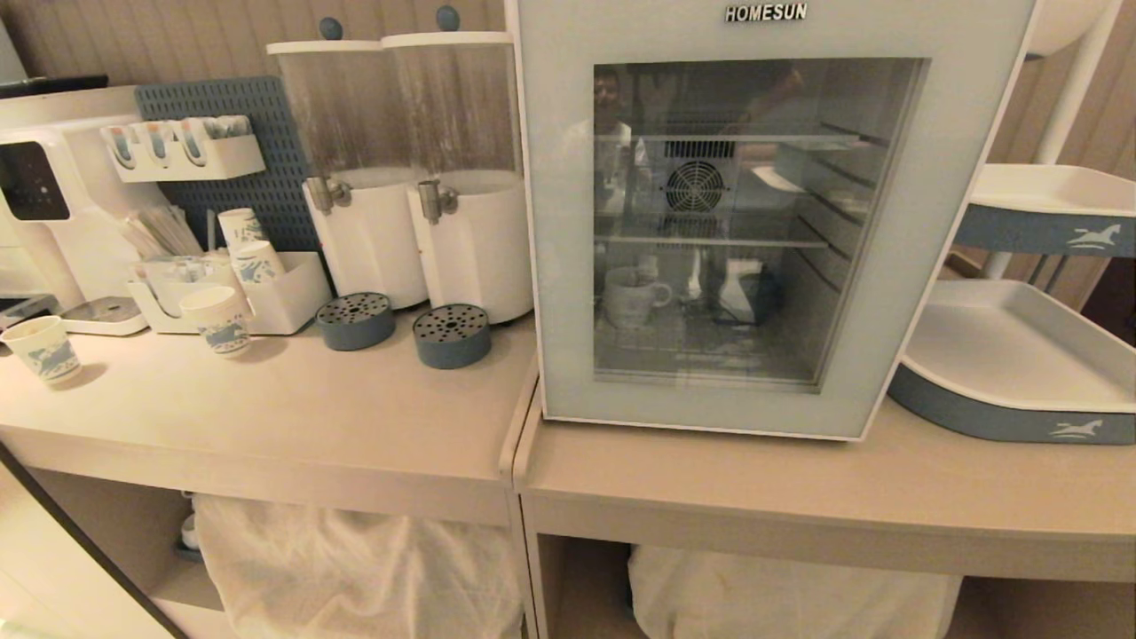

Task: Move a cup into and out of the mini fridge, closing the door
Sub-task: Open the freezer door

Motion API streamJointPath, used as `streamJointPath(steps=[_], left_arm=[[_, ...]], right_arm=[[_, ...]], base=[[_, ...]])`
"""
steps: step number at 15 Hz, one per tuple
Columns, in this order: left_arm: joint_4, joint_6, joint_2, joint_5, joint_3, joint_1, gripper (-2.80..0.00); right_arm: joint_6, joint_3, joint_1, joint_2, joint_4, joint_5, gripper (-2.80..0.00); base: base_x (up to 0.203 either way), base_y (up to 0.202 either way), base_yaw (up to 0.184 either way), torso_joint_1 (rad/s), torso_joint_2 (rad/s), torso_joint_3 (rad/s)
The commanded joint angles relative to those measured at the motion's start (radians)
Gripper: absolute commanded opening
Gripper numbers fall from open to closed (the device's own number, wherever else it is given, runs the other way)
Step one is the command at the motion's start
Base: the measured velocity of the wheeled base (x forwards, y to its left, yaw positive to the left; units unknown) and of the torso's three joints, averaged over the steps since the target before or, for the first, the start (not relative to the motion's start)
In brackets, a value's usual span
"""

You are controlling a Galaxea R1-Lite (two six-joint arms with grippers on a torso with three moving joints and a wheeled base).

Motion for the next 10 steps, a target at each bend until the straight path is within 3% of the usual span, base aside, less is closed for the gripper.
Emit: streamJointPath(steps=[1,2,6,8,10], left_arm=[[-0.016,0.006,0.15,-0.009,-0.049,-0.002,-2.8],[-0.026,0.023,0.208,-0.033,-0.082,-0.001,-2.8],[-0.076,0.079,0.516,-0.257,-0.301,0.016,-2.8],[-0.176,0.101,0.645,-0.399,-0.323,0.086,-2.8],[-0.262,0.156,0.79,-0.602,-0.344,0.203,-2.8]], right_arm=[[-0.001,0.0,0.001,0.001,0.0,0.001,-2.8],[-0.001,0.0,0.001,0.001,0.0,0.001,-2.8],[-0.001,0.0,0.001,0.001,0.0,0.001,-2.8],[-0.001,0.0,0.001,0.001,0.0,0.001,-2.8],[-0.001,-0.002,0.001,0.001,0.002,0.001,-2.8]], base=[[0.0,0.0,0.0,0.0,0.0,0.0],[0.0,0.0,0.0,0.0,0.0,0.0],[0.0,0.0,0.0,0.0,0.0,0.0],[0.0,0.0,0.0,0.0,0.0,0.0],[0.0,0.0,0.0,0.0,0.0,0.0]])
